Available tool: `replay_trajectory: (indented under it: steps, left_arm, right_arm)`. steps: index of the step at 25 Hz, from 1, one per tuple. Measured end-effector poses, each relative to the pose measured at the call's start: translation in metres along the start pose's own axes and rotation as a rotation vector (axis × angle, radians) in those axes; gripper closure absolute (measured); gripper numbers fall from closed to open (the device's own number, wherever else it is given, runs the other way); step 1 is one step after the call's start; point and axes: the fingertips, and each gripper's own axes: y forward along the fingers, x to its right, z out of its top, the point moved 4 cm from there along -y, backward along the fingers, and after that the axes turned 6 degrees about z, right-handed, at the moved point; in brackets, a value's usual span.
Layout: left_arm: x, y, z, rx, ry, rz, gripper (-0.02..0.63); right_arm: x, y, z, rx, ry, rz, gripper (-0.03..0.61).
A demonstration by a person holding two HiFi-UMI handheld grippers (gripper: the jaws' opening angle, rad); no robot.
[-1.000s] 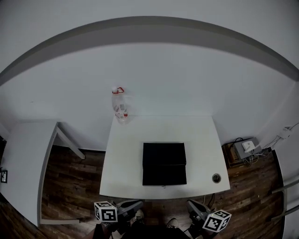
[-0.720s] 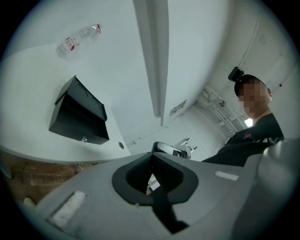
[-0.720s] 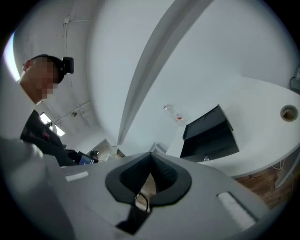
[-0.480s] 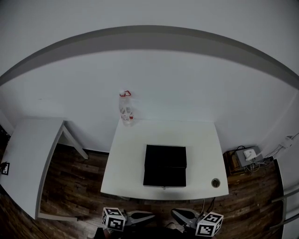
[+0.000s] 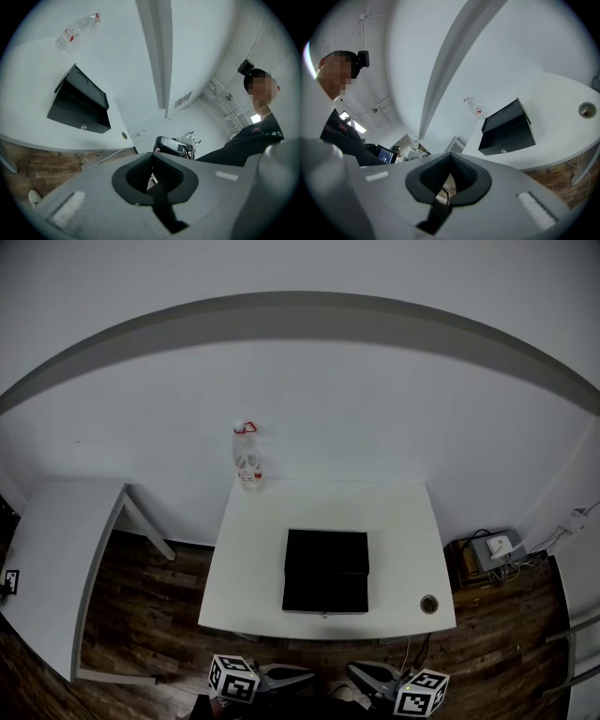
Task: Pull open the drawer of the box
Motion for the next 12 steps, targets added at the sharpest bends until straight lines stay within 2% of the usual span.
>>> replay_trajectory:
  steps: [8,12]
  left_arm:
    - [-0.001,0.011,0.001,-0.049,0.035,0.001,0.612]
    - [-0.003,0.011,0.002,-0.045,0.023,0.002,0.612]
  right_arm:
    - [0.005,-0.005,0.002,0.011,0.010,-0.015,0.574]
    - [0.005,-0.002,0.002,0.000,0.007,-0.014,0.574]
